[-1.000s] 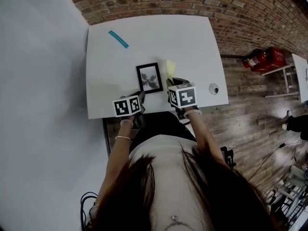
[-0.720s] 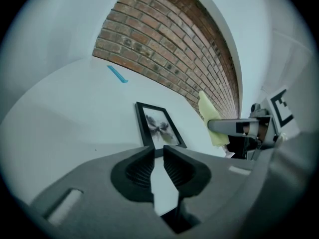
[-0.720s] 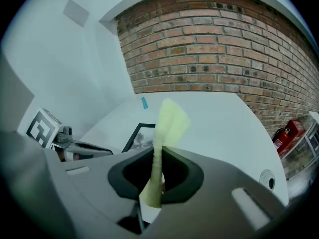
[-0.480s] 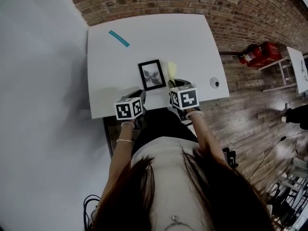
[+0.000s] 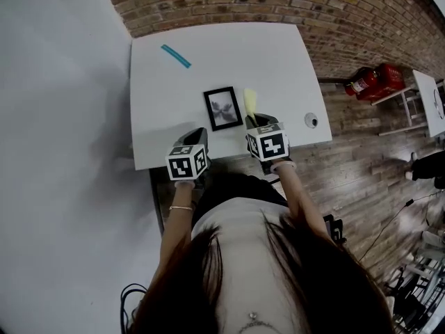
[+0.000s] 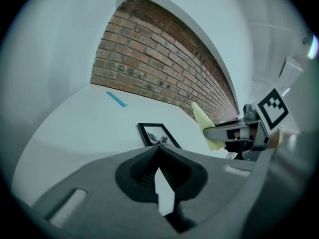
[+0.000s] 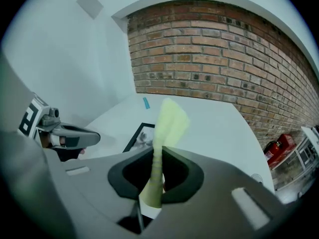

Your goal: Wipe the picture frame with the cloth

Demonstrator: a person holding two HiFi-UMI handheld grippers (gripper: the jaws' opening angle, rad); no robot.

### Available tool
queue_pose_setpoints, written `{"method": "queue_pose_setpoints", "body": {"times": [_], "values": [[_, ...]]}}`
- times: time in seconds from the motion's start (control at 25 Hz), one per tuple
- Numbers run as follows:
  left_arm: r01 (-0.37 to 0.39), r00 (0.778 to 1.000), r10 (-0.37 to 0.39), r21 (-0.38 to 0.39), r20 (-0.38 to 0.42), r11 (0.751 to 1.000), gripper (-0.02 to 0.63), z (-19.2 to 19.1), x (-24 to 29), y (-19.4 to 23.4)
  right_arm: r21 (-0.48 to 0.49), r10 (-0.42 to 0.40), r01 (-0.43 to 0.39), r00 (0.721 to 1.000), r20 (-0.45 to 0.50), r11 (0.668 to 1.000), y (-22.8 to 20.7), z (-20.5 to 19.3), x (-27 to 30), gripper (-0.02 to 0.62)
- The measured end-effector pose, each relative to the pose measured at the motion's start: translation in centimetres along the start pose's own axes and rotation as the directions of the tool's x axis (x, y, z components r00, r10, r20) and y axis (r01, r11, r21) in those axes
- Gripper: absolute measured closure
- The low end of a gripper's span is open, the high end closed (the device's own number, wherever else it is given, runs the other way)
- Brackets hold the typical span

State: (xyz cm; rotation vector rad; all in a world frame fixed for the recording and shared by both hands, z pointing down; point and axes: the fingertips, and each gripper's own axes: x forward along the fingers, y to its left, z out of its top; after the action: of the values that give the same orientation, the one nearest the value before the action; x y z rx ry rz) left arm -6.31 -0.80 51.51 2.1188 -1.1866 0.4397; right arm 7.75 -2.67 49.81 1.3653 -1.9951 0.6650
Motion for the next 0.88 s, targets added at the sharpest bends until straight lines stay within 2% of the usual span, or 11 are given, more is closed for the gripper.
{"method": "queue_pose_setpoints", "body": {"times": [0.44,0.72,0.88], "values": [[-0.103,0.990,0.094,0.082,0.102,0.991,0.606,2.7,-2.3,-1.3,-0.065,0.015,-0.006,0.990,0.140,0.998,-0.5,3.1,-2.2,0.561],[-0.124,0.980,0.110,0.082,0.166,0.989,0.606,3.2,-3.2,-4.2,-0.102,-0.004,0.029,0.973,0.229,0.994,-2.4,3.0,-4.9,0.563],[-0.123,0.976,0.107,0.075,0.187,0.990,0.606,2.9,-3.8,-6.2,-0.098,0.017,0.009,0.966,0.259,0.995,-2.9,2.3,-6.6,0.563]]}}
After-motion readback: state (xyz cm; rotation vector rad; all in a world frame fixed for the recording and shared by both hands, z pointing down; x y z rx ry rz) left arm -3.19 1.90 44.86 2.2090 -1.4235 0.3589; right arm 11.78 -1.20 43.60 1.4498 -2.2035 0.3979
